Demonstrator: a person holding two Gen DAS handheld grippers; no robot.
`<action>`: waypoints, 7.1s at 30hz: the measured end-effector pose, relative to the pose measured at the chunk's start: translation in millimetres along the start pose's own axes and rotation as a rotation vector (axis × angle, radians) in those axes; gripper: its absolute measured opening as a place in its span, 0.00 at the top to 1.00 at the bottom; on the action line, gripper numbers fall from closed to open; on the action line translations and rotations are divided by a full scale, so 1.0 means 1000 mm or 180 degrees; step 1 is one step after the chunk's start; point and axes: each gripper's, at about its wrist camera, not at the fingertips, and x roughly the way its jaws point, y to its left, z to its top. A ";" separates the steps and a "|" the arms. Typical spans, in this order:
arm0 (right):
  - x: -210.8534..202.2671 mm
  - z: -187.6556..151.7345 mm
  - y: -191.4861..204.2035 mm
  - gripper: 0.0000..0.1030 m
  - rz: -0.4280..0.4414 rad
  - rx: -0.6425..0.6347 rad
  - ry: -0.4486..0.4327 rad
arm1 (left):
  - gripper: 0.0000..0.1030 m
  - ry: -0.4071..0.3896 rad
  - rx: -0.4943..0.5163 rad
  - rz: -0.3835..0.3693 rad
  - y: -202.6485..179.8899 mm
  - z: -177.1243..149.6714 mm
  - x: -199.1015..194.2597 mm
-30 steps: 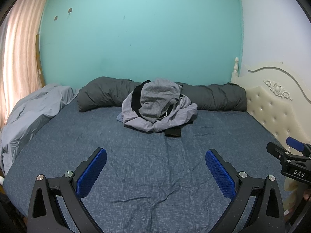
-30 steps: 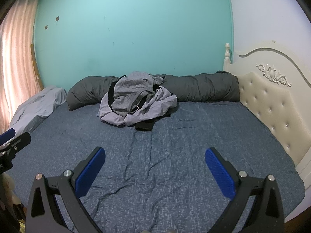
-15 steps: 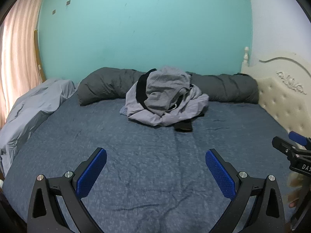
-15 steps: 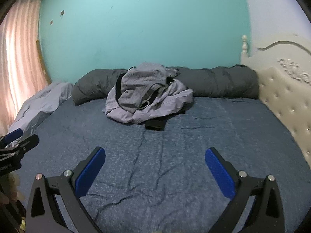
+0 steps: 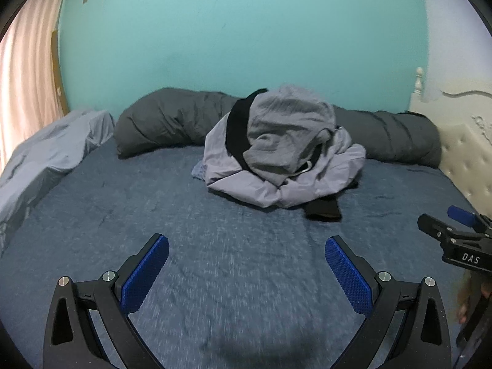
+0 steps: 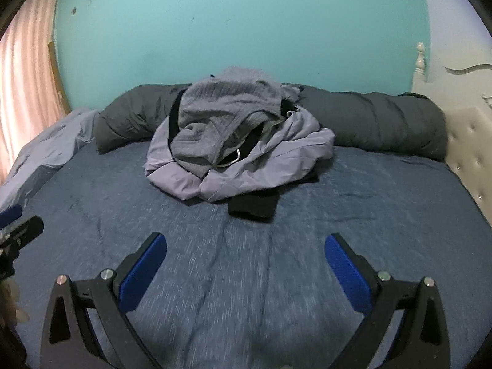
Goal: Fold clothes
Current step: 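Reach the right gripper into the pile and grasp the grey sweatshirt, then pull the grey sweatshirt out of the pile and lay it flat, then lower the left gripper to the sweatshirt hem beside the right gripper, then grasp the hem with the left gripper while the right gripper holds the other hem edge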
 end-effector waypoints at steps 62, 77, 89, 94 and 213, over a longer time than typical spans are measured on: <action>0.074 0.058 0.042 0.96 0.1268 -0.0313 -0.0324 | 0.00 0.0165 -0.0433 0.0018 0.069 -0.030 0.067; -0.117 -0.001 0.039 0.96 0.1529 -0.0254 -0.0401 | 0.00 0.0149 -0.0384 -0.0160 0.071 -0.075 -0.072; -0.151 -0.072 0.036 0.96 0.1662 -0.0072 0.0096 | 0.00 0.0163 -0.0304 -0.0591 0.052 -0.100 -0.126; -0.122 -0.106 0.016 0.93 0.1566 0.0205 0.0559 | 0.00 0.0230 -0.0278 -0.0750 0.040 -0.108 -0.126; -0.092 -0.155 -0.135 0.95 0.0771 0.0203 0.0516 | 0.97 0.0827 0.0169 -0.1074 -0.016 -0.149 -0.033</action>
